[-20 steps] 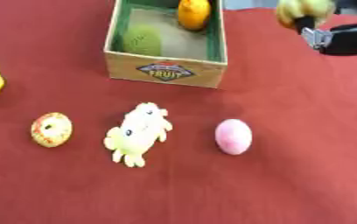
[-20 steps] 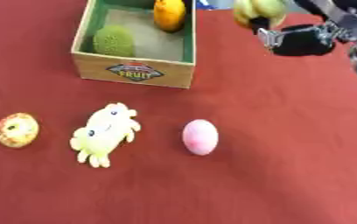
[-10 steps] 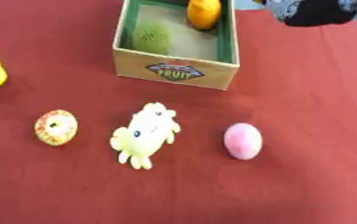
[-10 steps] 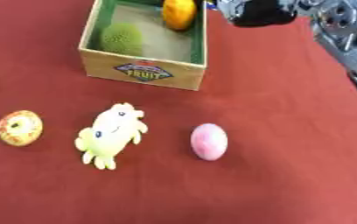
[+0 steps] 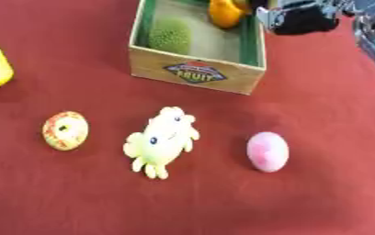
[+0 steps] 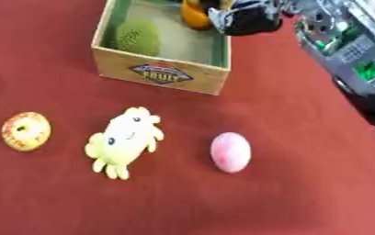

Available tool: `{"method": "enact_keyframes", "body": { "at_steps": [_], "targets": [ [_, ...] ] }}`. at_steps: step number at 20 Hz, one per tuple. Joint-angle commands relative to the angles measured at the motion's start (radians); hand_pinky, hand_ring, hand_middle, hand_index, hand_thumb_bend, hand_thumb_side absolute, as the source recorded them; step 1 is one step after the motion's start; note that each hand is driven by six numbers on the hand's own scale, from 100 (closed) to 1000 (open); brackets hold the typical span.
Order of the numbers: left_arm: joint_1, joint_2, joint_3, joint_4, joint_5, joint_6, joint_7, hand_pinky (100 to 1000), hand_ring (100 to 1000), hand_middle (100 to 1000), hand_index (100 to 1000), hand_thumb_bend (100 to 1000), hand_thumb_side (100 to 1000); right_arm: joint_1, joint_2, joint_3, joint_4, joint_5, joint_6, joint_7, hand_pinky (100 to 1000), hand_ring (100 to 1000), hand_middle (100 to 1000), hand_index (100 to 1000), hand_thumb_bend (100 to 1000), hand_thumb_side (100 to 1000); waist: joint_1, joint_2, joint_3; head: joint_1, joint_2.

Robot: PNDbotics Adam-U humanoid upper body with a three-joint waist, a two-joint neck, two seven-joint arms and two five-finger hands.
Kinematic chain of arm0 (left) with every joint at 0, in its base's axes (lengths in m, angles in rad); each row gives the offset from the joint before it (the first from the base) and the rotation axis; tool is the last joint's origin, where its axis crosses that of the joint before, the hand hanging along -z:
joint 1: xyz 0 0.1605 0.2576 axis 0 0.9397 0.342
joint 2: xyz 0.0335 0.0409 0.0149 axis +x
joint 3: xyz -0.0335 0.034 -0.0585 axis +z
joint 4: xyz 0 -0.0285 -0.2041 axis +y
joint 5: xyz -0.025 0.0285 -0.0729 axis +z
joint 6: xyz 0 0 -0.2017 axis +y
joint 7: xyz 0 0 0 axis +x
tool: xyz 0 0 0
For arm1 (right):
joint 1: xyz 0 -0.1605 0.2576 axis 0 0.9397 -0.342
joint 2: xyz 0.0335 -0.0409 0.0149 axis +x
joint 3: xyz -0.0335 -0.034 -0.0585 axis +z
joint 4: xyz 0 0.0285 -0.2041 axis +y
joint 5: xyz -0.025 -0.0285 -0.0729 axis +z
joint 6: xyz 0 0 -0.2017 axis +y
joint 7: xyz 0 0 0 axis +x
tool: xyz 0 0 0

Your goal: Pick up objects on the table and place them in the box.

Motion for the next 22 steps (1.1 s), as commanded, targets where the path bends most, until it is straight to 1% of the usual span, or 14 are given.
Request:
{"method": "enact_keyframes", "body": {
  "at_steps": [1,3,5,7,8,9,10,11,12,15,17,19,22],
  "targets": [
    [-0.010,0.022,0.000,-0.019,0.007,-0.004,-0.003,928,711,676,878,100,593,-0.023,0.001,0.013,0.029,0.028,-0.013,0.017,776,622,536,676,100,100,0.006,-0.019,0.002,-0.006,-0.015],
    [-0.011,0.021,0.001,-0.019,0.008,-0.004,-0.004,929,711,676,878,100,593,-0.031,0.011,0.022,0.041,0.035,-0.018,0.019,776,623,537,677,100,100,0.005,-0.017,0.004,-0.005,-0.015],
    [-0.011,0.020,0.000,-0.019,0.008,-0.004,-0.004,929,711,676,878,100,594,-0.035,0.017,0.030,0.050,0.040,-0.023,0.024,782,647,559,699,100,100,0.003,-0.017,0.006,-0.004,-0.015],
    [-0.011,0.020,0.001,-0.019,0.008,-0.003,-0.004,929,711,672,878,100,594,-0.036,0.020,0.038,0.058,0.048,-0.027,0.041,797,688,609,747,101,100,0.002,-0.017,0.006,-0.002,-0.013],
    [-0.010,0.020,0.001,-0.019,0.008,-0.003,-0.004,929,711,670,878,100,594,-0.031,0.019,0.046,0.066,0.055,-0.029,0.053,837,804,755,859,123,100,0.001,-0.018,0.006,-0.001,-0.012],
    [-0.010,0.020,0.001,-0.019,0.008,-0.003,-0.004,929,711,670,878,100,593,-0.028,0.017,0.053,0.073,0.064,-0.030,0.065,846,822,779,871,127,100,0.001,-0.019,0.005,0.000,-0.011],
    [-0.010,0.020,0.001,-0.019,0.009,-0.003,-0.004,929,711,668,878,100,594,-0.028,0.016,0.055,0.077,0.076,-0.030,0.079,861,853,827,906,151,100,0.001,-0.021,0.004,0.001,-0.010],
    [-0.009,0.021,0.001,-0.019,0.009,-0.003,-0.004,929,711,668,878,100,594,-0.030,0.015,0.050,0.078,0.089,-0.029,0.092,863,857,832,908,158,100,0.001,-0.023,0.001,0.003,-0.009],
    [-0.009,0.021,0.001,-0.019,0.009,-0.002,-0.004,930,712,667,878,100,593,-0.032,0.015,0.043,0.075,0.103,-0.027,0.107,872,871,846,920,201,100,0.001,-0.025,-0.001,0.005,-0.007],
    [-0.004,0.022,0.003,-0.019,0.009,-0.001,-0.003,930,712,666,878,100,593,-0.035,0.013,0.020,0.053,0.136,-0.022,0.150,871,867,843,924,238,100,0.003,-0.033,-0.010,0.011,-0.001],
    [-0.001,0.022,0.003,-0.019,0.009,0.000,-0.002,930,712,666,878,100,593,-0.033,0.011,0.009,0.033,0.139,-0.019,0.168,866,857,834,921,236,100,0.006,-0.039,-0.016,0.015,0.005],
    [0.001,0.022,0.004,-0.019,0.009,0.001,-0.002,929,713,666,878,100,591,-0.028,0.007,0.002,0.012,0.129,-0.013,0.176,861,849,828,916,212,100,0.009,-0.047,-0.022,0.018,0.011],
    [0.011,0.023,0.006,-0.019,0.008,0.002,0.000,930,713,666,878,100,590,-0.012,-0.006,-0.012,-0.036,0.096,0.000,0.164,847,820,791,891,184,100,0.018,-0.063,-0.037,0.025,0.027]
  ]
}}
